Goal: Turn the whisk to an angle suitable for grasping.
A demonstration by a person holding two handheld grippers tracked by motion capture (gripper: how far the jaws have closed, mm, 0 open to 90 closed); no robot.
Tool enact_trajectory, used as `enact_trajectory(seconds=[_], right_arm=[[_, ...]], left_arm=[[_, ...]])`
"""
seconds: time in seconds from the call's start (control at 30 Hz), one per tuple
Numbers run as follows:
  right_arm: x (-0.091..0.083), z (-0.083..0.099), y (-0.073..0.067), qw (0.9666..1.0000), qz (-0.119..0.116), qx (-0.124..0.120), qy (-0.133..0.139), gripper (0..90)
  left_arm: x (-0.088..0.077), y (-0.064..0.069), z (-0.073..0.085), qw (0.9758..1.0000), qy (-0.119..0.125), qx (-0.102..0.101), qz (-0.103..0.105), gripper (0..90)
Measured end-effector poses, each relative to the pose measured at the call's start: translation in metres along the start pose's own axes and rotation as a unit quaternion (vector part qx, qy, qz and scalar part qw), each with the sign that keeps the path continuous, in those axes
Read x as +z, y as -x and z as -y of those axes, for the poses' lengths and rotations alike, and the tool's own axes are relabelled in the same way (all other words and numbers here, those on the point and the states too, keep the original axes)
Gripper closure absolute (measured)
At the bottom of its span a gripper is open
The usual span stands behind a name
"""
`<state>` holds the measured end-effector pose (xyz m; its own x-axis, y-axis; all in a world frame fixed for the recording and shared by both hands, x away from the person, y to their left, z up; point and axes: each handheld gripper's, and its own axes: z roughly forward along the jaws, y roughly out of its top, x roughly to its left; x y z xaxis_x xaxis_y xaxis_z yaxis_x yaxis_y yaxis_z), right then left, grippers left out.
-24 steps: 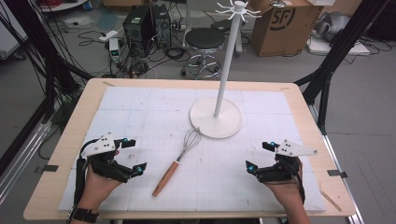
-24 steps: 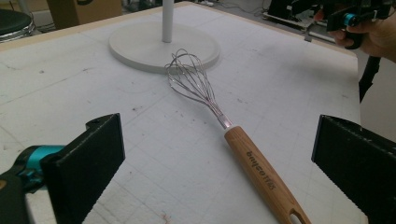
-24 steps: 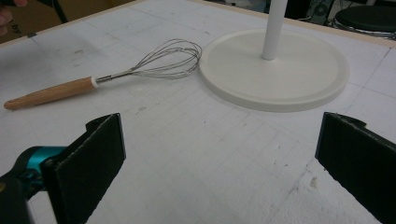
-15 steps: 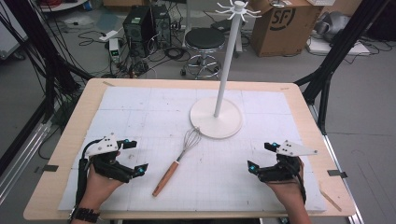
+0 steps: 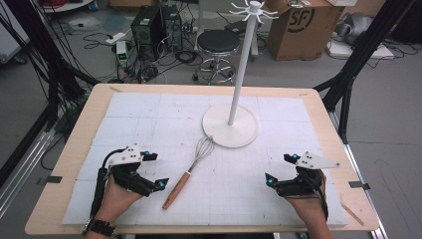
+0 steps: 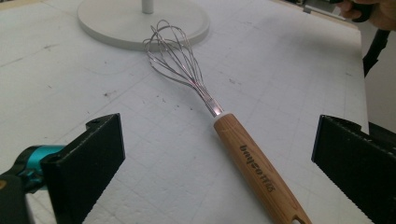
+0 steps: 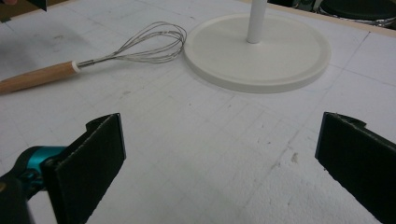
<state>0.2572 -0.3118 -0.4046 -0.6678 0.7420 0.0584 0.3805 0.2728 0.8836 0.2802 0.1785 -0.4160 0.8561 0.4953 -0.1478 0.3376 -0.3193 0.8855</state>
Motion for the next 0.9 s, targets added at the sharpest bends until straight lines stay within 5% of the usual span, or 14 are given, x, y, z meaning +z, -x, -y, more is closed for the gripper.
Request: enact_trajectory(seconds=[0.5, 0.7, 0.9], right_arm=[[-0.002, 0.006, 0.002, 0.9999, 0.008, -0.005, -0.011, 0.5], [-0.001, 0.006, 0.001, 0.9999, 0.008, -0.004, -0.011, 0.5], [0.003, 0.005, -0.001, 0.9998, 0.005, -0.011, -0.017, 0.5]], left_arm=[[0.043, 0.013, 0.005, 0.9968, -0.078, 0.017, 0.008, 3.5], [0.054, 0.018, 0.006, 0.9954, -0.093, 0.019, 0.003, 14.5], [0.058, 0.018, 0.008, 0.9935, -0.113, 0.013, 0.005, 35.8]])
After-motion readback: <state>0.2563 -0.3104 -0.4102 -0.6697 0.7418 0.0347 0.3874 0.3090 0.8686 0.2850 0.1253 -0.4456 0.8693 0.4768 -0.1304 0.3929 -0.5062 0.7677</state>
